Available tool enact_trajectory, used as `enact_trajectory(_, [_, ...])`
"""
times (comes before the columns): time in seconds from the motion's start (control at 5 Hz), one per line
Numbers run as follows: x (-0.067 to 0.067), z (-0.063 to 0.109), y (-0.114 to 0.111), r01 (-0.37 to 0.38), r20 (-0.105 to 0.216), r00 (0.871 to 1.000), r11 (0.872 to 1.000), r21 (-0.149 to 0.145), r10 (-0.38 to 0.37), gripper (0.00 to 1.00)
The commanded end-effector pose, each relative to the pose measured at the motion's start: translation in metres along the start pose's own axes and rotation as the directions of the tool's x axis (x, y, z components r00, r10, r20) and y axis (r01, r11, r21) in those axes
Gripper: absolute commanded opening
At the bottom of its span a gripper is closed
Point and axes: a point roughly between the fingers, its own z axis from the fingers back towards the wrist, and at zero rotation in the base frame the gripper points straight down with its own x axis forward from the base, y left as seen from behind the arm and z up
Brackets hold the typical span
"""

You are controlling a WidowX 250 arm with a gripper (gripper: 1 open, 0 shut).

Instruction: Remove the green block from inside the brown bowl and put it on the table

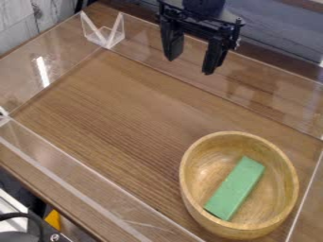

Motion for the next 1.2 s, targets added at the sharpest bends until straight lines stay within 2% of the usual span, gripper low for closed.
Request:
enact_trajectory(0.0, [0.0,-0.003,0.0,0.003,-0.009,1.0,1.0,-0.006,-0.003,1.0])
enact_trajectory(0.2, [-0.009,-0.009,-0.008,0.016,-0.028,0.999,1.0,-0.018,-0.016,1.0])
enact_trajectory(0.4, [-0.028,-0.013,-0.028,0.074,-0.041,0.996,0.997,-0.027,-0.075,1.0])
enact_trajectory(0.6, [-0.048,-0.018,-0.054,0.155,-0.046,0.987,0.987,-0.035,-0.156,1.0])
enact_trajectory(0.8, [-0.071,-0.023,-0.104,0.273,-0.032,0.961,0.961,-0.042,-0.274,1.0])
enact_trajectory(1.0, [-0.084,-0.029,-0.126,0.322,-0.009,0.947,0.946,-0.042,-0.322,1.0])
